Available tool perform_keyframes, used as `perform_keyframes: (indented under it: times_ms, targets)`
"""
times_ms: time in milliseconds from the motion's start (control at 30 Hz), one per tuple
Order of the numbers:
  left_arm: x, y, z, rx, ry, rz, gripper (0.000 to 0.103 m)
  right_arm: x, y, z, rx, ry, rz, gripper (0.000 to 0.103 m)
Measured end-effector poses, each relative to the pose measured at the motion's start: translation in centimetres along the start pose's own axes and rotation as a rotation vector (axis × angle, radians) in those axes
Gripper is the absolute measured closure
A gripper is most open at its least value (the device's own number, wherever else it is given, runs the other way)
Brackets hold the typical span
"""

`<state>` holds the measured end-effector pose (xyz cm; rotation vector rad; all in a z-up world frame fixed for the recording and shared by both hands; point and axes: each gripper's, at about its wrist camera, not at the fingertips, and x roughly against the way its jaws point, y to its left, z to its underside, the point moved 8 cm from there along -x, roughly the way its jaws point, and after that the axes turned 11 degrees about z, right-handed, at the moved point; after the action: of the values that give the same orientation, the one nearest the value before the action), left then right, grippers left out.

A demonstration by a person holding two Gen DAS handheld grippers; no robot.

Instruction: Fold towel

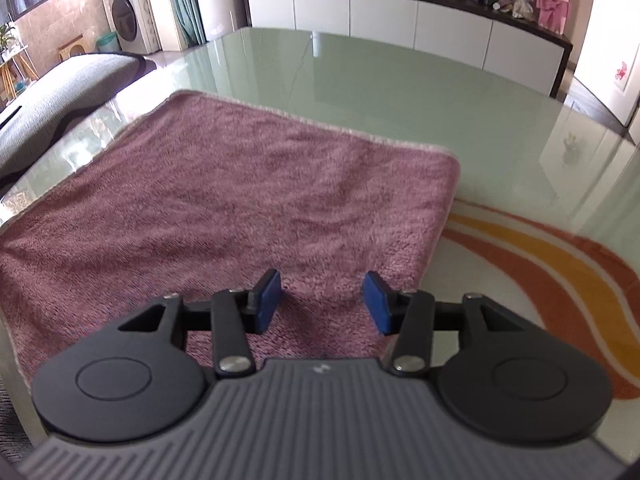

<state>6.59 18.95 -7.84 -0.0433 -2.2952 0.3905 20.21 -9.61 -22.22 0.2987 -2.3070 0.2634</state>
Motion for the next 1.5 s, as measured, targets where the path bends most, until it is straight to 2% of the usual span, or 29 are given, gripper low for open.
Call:
perform_keyframes:
  times_ms: [100, 200, 367, 467, 633, 733, 867, 1067, 1233, 1367, 1500]
  targets:
    - [-0.7, 1.0, 0.3, -0.017, 0.032, -0.060, 0.096, 0.0, -0.2, -0.1, 0.004, 0.000, 0.003, 0.053]
    - [-0.5, 1.9, 0.0, 0.017, 0.024, -0.064, 0.094, 0.6, -0.4, 0.0, -0.013, -0.008, -0.006, 0.053]
    - [0.2, 1.1, -1.0, 0.035, -0.009, 0.021, 0.088, 3.3, 0.1, 0.8, -0.012, -0.033, -0.081, 0.053]
    - [-0.6, -1.0, -1.6, -0.007, -0.011, 0.096, 0.086, 4.7, 1.2, 1.9, 0.032, -0.023, -0.125, 0.053]
    - [-3.1, -4.1, -2.1, -0.112, 0.025, 0.175, 0.086, 5.2, 2.3, 3.6, 0.076, 0.010, -0.145, 0.053]
    - [-5.0, -5.0, -2.1, -0.152, 0.059, 0.178, 0.086, 4.7, 2.2, 4.7, 0.090, 0.036, -0.132, 0.053]
    - [-6.3, -5.0, -1.5, -0.179, 0.098, 0.135, 0.086, 4.7, 2.5, 5.2, 0.120, 0.018, -0.121, 0.052]
    - [-5.9, -4.2, -1.0, -0.176, 0.096, 0.123, 0.086, 5.5, 2.6, 5.8, 0.117, 0.019, -0.133, 0.048]
    - [-5.0, -4.8, -1.2, -0.155, 0.065, 0.165, 0.079, 8.0, 3.8, 7.6, 0.182, 0.019, -0.175, 0.047]
    - [-4.9, -6.3, -0.9, -0.191, 0.063, 0.186, 0.076, 9.0, 4.4, 9.1, 0.229, 0.036, -0.170, 0.047]
    - [-5.7, -7.0, -0.4, -0.230, 0.088, 0.175, 0.073, 9.0, 4.3, 10.2, 0.232, 0.043, -0.157, 0.046]
